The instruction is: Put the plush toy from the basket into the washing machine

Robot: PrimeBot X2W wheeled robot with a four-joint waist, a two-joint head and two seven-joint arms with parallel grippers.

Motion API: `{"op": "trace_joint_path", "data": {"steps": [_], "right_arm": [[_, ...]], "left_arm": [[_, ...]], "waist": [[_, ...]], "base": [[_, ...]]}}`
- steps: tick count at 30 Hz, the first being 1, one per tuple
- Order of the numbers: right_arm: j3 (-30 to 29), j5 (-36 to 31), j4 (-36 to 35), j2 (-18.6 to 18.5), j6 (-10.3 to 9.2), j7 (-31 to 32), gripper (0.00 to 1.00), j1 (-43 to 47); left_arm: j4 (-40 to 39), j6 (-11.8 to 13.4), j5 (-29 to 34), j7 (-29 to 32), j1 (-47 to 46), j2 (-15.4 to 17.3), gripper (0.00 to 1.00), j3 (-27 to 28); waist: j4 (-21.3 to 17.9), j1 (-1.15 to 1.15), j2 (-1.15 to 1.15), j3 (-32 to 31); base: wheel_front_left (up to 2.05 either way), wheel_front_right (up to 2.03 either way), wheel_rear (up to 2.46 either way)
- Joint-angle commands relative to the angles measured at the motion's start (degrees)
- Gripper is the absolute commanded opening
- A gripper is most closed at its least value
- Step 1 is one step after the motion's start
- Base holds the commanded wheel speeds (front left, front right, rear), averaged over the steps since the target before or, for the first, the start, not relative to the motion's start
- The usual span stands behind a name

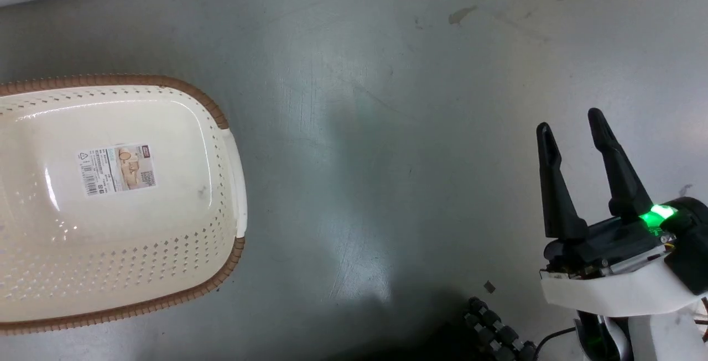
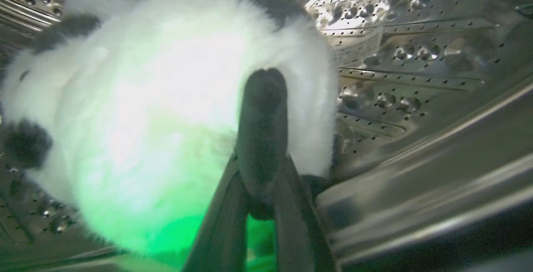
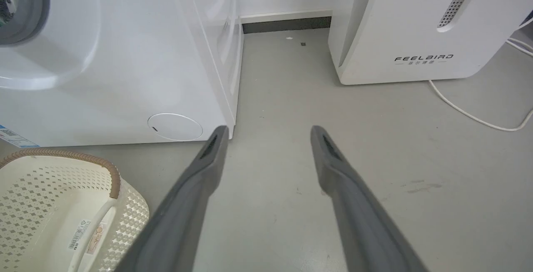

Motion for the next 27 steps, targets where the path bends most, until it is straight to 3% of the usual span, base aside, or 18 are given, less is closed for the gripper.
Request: {"op": "trace_joint_path", "data": {"steps": [1,3,4,5,12,20,23,27], "right_arm": [[0.09,0.5,0.03,-0.01,-0.05,-0.25,1.0,-1.2],[0.0,0.52,0.34,-0.01,-0.05,-0.25,1.0,-1.5],[-0.07,0.5,0.46,-0.01,-0.05,-0.25,1.0,-1.69],[-0.18,0.46,0.59,-0.01,-0.05,-0.25,1.0,-1.83],[-2.04,-1.3,1.88,-0.01,-0.05,-0.25,1.0,-2.03],[-4.26,-4.9,4.55,-0.01,-0.05,-0.25,1.0,-0.4],[-5.03,-6.07,5.68,-0.01,-0.05,-0.25,1.0,0.72],[-5.71,-7.38,6.77,-0.01,-0.05,-0.25,1.0,2.43]], "left_arm": [[1.82,-0.12,0.07,0.35,0.21,0.2,0.0,-0.65],[3.15,-0.17,-0.52,-0.38,0.05,-0.2,0.0,-1.56],[3.72,-0.18,-0.73,-1.01,0.07,-0.34,0.32,-2.02],[4.21,-0.19,-1.09,-1.96,0.14,-0.5,1.0,-2.25],[8.03,-0.22,-4.3,-9.54,3.68,-2.48,1.0,-4.0],[9.39,-0.22,-9.65,-19.09,13.91,-7.35,1.0,-4.3],[7.09,-0.21,-11.42,-19.88,19.24,-9.39,1.0,-3.64],[-2.17,0.36,-12.69,-19.99,28.23,-11.79,1.0,-2.05]], "waist": [[0.22,-0.01,0.0,0.06],[0.49,-0.01,0.0,-0.12],[0.66,-0.01,0.0,-0.36],[0.83,-0.01,0.0,-0.7],[2.98,-0.01,0.0,-6.35],[7.64,-0.01,0.0,-18.86],[9.64,-0.01,0.0,-23.92],[12.03,-0.01,0.0,-29.36]], "base": [[0.0,0.0,0.0],[0.0,0.0,0.0],[0.0,0.0,0.0],[0.0,0.0,0.0],[0.0,0.0,0.0],[0.0,0.0,0.0],[0.0,0.0,0.0],[0.0,0.0,0.0]]}}
